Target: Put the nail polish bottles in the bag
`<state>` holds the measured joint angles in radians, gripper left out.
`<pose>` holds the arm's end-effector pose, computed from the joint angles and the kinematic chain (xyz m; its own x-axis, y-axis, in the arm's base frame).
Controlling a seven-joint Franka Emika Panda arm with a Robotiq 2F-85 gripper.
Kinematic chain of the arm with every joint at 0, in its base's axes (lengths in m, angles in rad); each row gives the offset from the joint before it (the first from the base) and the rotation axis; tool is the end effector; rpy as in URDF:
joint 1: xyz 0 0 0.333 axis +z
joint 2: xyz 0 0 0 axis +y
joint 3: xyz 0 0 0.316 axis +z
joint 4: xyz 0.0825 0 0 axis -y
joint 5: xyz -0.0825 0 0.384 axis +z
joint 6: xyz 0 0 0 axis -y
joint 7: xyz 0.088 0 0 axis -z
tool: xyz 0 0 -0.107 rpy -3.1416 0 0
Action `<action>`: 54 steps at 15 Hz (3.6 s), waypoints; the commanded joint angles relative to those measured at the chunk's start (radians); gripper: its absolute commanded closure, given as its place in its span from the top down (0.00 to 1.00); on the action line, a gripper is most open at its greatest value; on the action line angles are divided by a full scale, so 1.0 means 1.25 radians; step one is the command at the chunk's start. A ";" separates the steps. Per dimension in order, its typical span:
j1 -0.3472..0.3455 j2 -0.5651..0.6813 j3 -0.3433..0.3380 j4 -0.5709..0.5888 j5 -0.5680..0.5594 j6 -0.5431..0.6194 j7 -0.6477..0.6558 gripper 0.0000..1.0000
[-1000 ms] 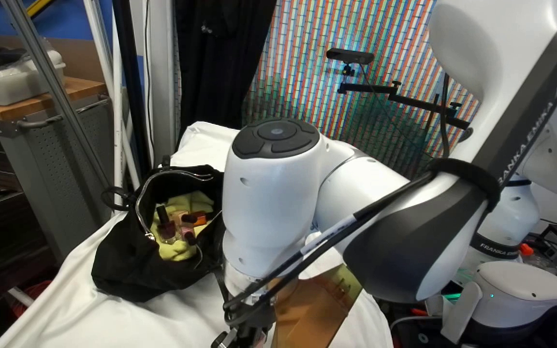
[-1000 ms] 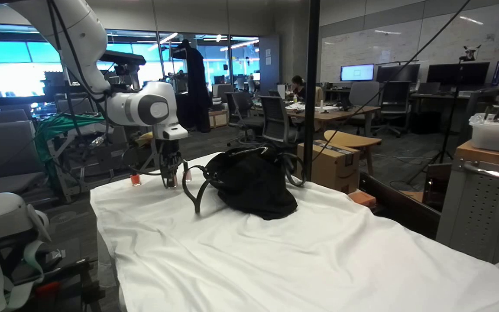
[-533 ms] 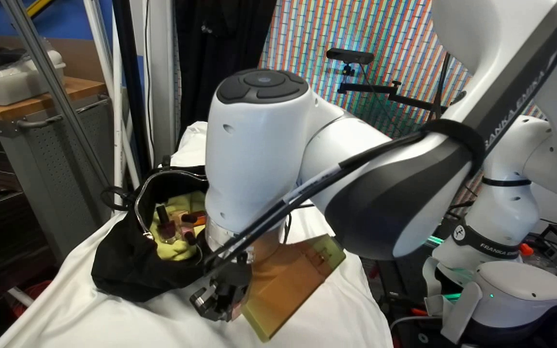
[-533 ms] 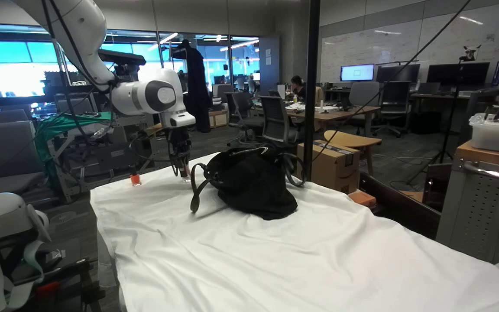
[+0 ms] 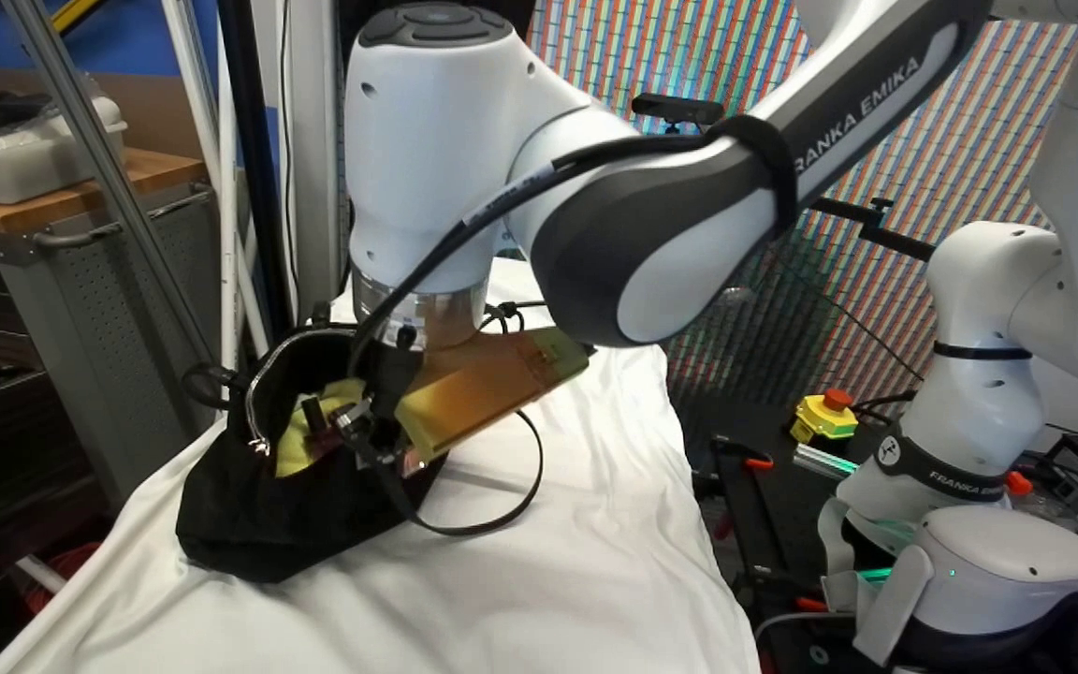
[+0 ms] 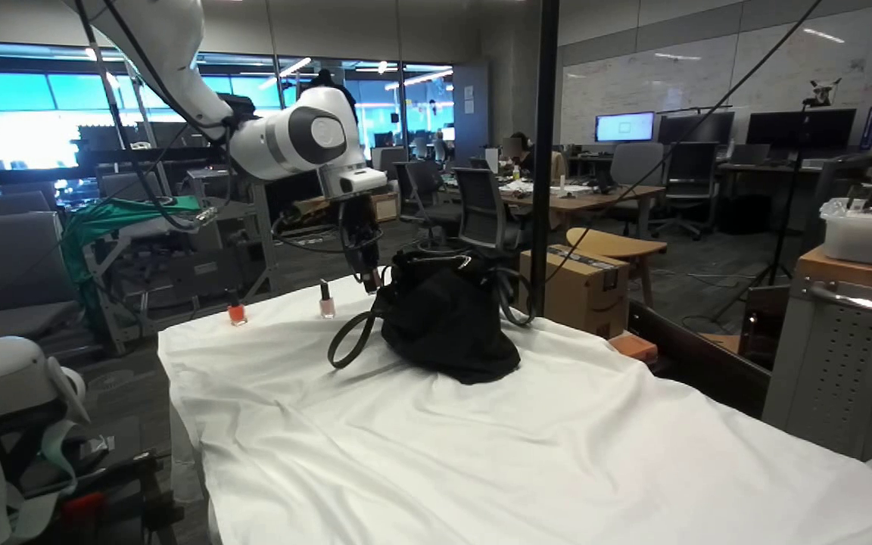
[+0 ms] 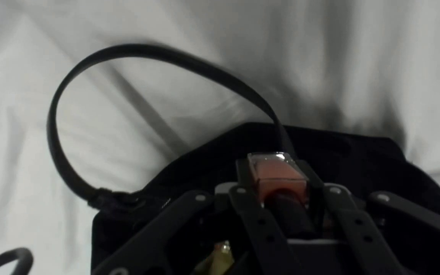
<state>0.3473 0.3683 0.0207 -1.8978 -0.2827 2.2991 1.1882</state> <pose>0.5906 0.2206 0.3121 0.7922 -0.5775 0.1974 -0.5982 -0.7988 0.0642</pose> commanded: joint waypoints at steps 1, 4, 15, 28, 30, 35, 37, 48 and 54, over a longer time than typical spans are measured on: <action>-0.033 -0.020 -0.008 0.037 -0.026 -0.032 -0.052 0.20; -0.050 -0.018 -0.018 0.062 -0.047 -0.040 -0.074 0.20; -0.093 0.119 -0.032 0.220 -0.042 -0.083 -0.194 0.21; -0.065 0.199 -0.054 0.327 -0.037 -0.115 -0.208 1.00; -0.054 0.179 -0.055 0.304 -0.040 -0.112 -0.193 1.00; -0.006 0.123 -0.050 0.218 -0.048 -0.111 -0.114 1.00; 0.019 0.101 -0.042 0.176 -0.053 -0.118 -0.066 1.00; 0.085 0.012 0.055 0.018 -0.044 -0.128 0.080 1.00; 0.092 0.042 0.094 0.054 -0.039 -0.134 0.074 1.00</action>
<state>0.4554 0.4179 0.1234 -1.8506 -0.3362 2.1437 1.2765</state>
